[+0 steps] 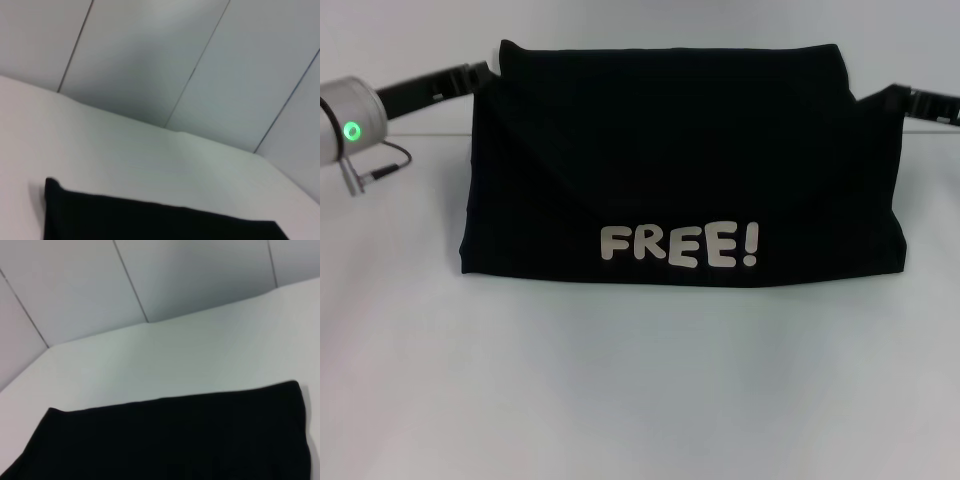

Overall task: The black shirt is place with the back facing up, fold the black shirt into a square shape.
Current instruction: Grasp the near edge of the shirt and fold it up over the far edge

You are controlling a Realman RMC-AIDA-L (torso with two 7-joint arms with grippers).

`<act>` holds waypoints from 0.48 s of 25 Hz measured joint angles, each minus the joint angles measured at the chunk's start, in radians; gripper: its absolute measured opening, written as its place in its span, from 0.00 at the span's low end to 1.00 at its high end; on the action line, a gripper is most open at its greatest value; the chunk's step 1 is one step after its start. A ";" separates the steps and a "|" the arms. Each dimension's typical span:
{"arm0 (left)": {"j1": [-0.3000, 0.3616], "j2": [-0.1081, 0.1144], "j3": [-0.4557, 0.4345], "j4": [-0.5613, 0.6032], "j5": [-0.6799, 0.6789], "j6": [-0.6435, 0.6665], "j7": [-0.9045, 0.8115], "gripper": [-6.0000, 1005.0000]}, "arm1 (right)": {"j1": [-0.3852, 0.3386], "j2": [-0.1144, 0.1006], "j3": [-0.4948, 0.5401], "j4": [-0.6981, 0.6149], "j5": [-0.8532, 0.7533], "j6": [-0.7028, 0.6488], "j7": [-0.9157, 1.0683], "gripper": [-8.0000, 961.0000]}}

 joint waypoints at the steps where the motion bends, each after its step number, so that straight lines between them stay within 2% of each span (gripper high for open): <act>1: 0.000 -0.002 0.000 -0.020 -0.007 -0.020 0.015 0.05 | 0.000 0.003 0.000 0.011 0.000 0.010 0.000 0.04; 3: 0.000 -0.012 0.000 -0.038 -0.016 -0.053 0.027 0.05 | 0.000 0.015 0.000 0.027 0.000 0.044 0.000 0.04; 6: 0.000 -0.038 0.001 -0.043 -0.019 -0.097 0.050 0.05 | -0.003 0.039 0.005 0.029 0.000 0.084 0.001 0.04; 8: 0.000 -0.049 0.001 -0.043 -0.017 -0.109 0.081 0.12 | -0.006 0.052 0.006 0.024 0.000 0.098 0.000 0.04; 12: -0.002 -0.053 0.003 -0.053 -0.012 -0.164 0.092 0.26 | -0.009 0.061 0.005 0.020 0.000 0.111 -0.002 0.10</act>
